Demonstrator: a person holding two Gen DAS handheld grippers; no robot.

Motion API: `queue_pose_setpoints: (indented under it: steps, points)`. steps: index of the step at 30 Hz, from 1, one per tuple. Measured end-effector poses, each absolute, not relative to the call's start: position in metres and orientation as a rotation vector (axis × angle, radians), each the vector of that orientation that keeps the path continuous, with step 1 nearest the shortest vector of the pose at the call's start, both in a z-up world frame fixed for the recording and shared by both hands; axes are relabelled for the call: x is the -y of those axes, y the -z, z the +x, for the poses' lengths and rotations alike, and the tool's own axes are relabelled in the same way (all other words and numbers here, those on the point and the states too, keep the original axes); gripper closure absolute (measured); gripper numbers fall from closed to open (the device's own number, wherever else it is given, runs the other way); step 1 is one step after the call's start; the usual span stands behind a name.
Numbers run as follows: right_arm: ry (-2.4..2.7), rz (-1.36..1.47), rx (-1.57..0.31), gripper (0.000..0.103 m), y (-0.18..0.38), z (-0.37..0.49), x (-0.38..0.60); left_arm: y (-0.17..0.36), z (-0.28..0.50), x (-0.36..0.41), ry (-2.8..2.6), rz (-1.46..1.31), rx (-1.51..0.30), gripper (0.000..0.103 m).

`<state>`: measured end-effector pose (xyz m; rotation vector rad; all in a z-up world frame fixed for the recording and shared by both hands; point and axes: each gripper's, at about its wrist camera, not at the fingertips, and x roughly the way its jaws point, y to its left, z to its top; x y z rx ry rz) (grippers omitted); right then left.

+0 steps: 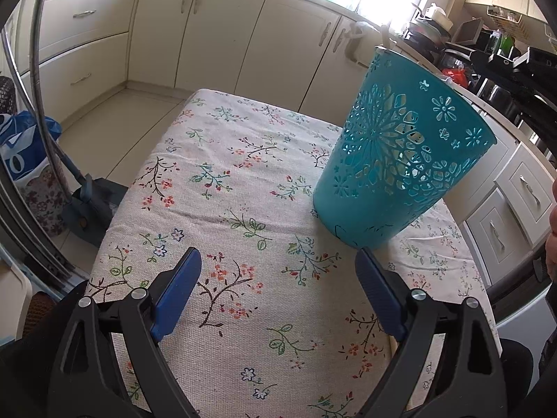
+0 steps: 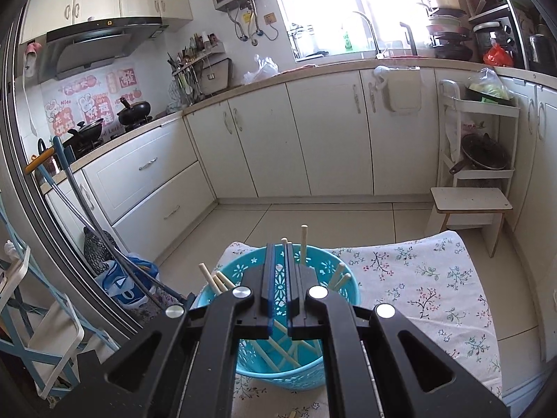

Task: Organize utensils
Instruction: 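Lift the right gripper's chopstick over the teal bin and open it, then move the right gripper back to the chopsticks on the tablecloth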

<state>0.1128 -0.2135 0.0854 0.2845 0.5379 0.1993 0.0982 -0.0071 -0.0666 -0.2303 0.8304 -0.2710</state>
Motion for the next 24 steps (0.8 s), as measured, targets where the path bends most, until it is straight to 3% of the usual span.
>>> queue_pose_setpoints:
  steps: [11, 19, 24]
  points:
    - [-0.195, 0.292, -0.499, 0.097, -0.09, 0.051, 0.217, 0.067, 0.098, 0.008, 0.261, -0.225, -0.832, 0.017]
    - [-0.17, 0.28, -0.794, 0.097, 0.017, 0.012, 0.191, 0.068, 0.098, 0.008, 0.252, -0.221, -0.837, 0.017]
    - [-0.158, 0.25, -0.875, 0.097, 0.05, 0.006, 0.178, 0.069, 0.1, 0.008, 0.249, -0.217, -0.847, 0.016]
